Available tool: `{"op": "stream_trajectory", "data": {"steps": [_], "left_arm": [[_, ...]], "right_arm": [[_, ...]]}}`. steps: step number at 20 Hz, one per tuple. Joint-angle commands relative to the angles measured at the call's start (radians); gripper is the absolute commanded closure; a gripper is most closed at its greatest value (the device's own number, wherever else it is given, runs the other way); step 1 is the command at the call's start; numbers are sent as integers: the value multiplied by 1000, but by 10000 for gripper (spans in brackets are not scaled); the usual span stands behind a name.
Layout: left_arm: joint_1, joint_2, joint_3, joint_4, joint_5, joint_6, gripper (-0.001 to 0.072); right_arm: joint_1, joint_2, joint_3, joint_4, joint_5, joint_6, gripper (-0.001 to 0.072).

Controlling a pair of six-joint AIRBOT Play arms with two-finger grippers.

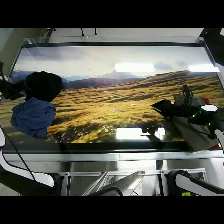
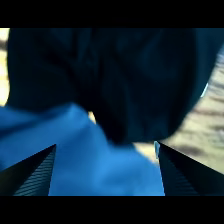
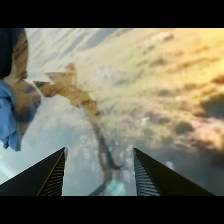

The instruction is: Fold the shirts.

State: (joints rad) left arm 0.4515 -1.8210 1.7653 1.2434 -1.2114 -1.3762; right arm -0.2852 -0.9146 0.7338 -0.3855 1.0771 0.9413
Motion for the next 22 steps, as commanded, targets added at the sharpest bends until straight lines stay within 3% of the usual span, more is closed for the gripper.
{"op": "stream_trajectory", "data": {"steps": [1,5,6,7,8,11,13,17,19,22], "left_arm": [[-23,-170,95,-41,72,28,4],[-100,-312,228,-40,64,26,8],[-119,-338,262,-39,40,26,213],[-136,-353,290,-40,10,26,531],[-154,-354,304,-41,-8,31,688],[-210,-286,306,-112,19,33,690],[-254,-208,306,-267,14,51,690],[-396,10,195,-509,-144,97,689],[-511,119,94,-494,-211,103,690],[-700,249,-89,-447,-210,102,689]], "right_arm": [[1,-4,0,-3,-26,-3,232],[1,-4,0,-3,-26,1,232],[1,-4,0,-2,-26,2,233],[1,-4,0,5,-26,1,233],[1,-4,0,8,-26,1,233],[1,-4,0,8,-17,1,259],[0,-4,0,7,5,-4,491],[-2,0,0,4,32,-17,488],[-4,9,1,4,86,-39,488],[-29,53,1,3,219,-56,488]]}}
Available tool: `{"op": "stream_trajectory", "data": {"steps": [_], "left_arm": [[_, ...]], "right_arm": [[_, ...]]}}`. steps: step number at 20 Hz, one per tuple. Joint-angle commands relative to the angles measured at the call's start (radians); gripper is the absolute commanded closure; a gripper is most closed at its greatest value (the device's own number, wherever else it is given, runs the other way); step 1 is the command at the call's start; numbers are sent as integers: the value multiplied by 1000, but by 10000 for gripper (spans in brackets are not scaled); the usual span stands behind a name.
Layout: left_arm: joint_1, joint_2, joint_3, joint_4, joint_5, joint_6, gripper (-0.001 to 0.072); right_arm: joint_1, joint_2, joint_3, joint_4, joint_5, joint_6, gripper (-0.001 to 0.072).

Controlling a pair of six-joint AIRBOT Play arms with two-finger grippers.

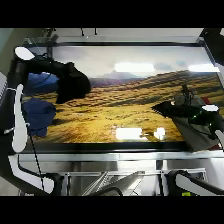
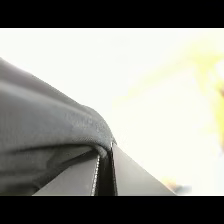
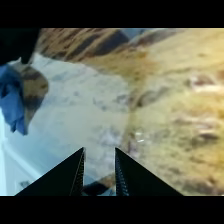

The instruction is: Fold the shirts.

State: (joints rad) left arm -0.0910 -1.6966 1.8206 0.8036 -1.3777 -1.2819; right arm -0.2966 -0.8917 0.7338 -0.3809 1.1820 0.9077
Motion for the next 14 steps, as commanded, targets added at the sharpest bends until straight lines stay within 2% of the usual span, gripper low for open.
{"op": "stream_trajectory", "data": {"steps": [1,5,6,7,8,11,14], "left_arm": [[-217,151,-198,16,-33,7,689],[-438,186,-380,148,101,-10,685],[-470,185,-399,178,125,-10,588],[-489,186,-400,222,132,-13,138],[-494,186,-388,261,125,-38,13],[-443,186,-304,411,29,-83,14],[-322,186,-344,423,11,-117,14]], "right_arm": [[-33,50,1,-4,148,-22,488],[-98,136,1,-63,189,-18,485],[-102,153,1,-69,188,-18,459],[-101,166,1,-69,187,-18,308],[-100,171,2,-69,188,-18,226],[-98,161,2,-68,164,-27,184],[-31,92,9,-69,74,-74,183]]}}
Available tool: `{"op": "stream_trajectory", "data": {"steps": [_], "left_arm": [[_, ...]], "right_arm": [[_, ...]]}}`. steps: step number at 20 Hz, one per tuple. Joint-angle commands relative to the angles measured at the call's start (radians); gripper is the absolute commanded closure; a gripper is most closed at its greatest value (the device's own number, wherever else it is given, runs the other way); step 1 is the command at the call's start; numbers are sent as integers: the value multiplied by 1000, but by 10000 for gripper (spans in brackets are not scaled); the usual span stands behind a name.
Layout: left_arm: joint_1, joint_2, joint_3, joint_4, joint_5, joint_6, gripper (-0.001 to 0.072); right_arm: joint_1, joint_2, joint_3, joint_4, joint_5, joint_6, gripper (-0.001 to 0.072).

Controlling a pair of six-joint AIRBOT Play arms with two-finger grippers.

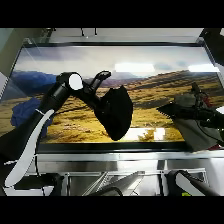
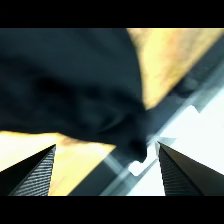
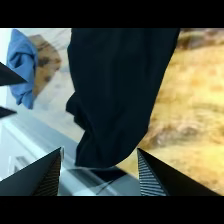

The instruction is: Fold the shirts.

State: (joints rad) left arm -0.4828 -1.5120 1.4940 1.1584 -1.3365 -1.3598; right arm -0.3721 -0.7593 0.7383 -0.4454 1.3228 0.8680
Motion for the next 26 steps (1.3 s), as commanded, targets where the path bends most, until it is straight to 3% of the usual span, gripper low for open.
{"op": "stream_trajectory", "data": {"steps": [1,6,10,12,13,14,15,16,17,18,19,22,26], "left_arm": [[106,1,-62,55,-14,-40,14],[246,-44,-271,-136,236,11,14],[261,-190,-243,-336,290,144,15],[241,-263,-179,-374,289,167,16],[231,-293,-146,-369,282,167,92],[222,-324,-109,-366,258,167,281],[218,-347,-82,-367,240,167,385],[214,-365,-60,-367,232,166,418],[208,-379,-42,-366,229,166,419],[208,-391,-25,-367,217,162,527],[208,-397,-11,-367,199,161,689],[218,-382,8,-365,154,162,689],[270,-294,8,-365,105,162,691]], "right_arm": [[94,-73,6,-4,-115,-36,183],[428,-328,131,-8,-399,-99,185],[576,-555,324,-8,-437,-103,185],[602,-633,400,-7,-436,-106,185],[607,-659,426,-6,-433,-106,185],[610,-672,442,-5,-433,-106,185],[611,-676,448,-4,-433,-106,185],[611,-675,449,-4,-435,-106,194],[610,-675,450,-4,-435,-106,284],[609,-675,450,-4,-432,-106,384],[609,-674,450,-3,-427,-106,448],[608,-669,450,2,-424,-105,696],[591,-579,451,4,-407,-106,693]]}}
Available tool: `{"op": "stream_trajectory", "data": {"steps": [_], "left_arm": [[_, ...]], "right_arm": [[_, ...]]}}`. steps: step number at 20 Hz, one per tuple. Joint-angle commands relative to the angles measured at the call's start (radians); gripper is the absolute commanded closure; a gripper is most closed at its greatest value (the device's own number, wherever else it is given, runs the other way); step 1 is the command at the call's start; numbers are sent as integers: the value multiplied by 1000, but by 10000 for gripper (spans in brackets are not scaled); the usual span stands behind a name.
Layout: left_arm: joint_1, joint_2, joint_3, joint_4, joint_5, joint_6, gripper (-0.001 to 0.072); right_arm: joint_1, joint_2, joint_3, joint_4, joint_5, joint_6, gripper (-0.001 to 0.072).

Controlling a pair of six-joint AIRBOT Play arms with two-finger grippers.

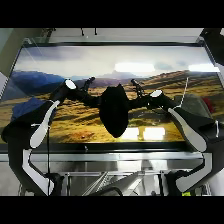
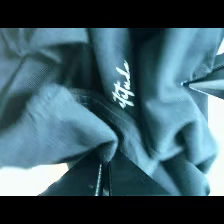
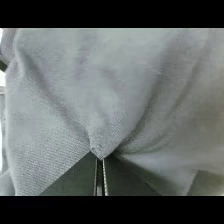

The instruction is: Fold the shirts.

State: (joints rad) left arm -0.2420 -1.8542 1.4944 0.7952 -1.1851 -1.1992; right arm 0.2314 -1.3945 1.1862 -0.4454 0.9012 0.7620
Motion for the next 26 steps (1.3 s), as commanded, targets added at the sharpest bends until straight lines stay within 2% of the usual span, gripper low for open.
{"op": "stream_trajectory", "data": {"steps": [1,8,13,15,18,20,22,26], "left_arm": [[53,87,8,-1,-68,1,691],[174,491,8,-6,-232,-27,691],[180,908,8,9,-178,-51,691],[211,1033,7,69,-160,-104,691],[243,1140,-56,127,-184,-138,690],[239,1169,-176,120,-182,-138,690],[202,1164,-323,119,-169,-138,690],[61,1067,-573,125,10,-130,689]], "right_arm": [[-30,107,3,3,23,1,693],[-267,650,3,4,58,38,692],[-271,985,3,-12,16,37,692],[-271,1068,3,-12,5,37,691],[-272,1061,-8,-11,132,43,690],[-271,992,-41,-7,229,85,689],[-271,909,-92,42,314,83,689],[-237,718,-204,102,381,62,685]]}}
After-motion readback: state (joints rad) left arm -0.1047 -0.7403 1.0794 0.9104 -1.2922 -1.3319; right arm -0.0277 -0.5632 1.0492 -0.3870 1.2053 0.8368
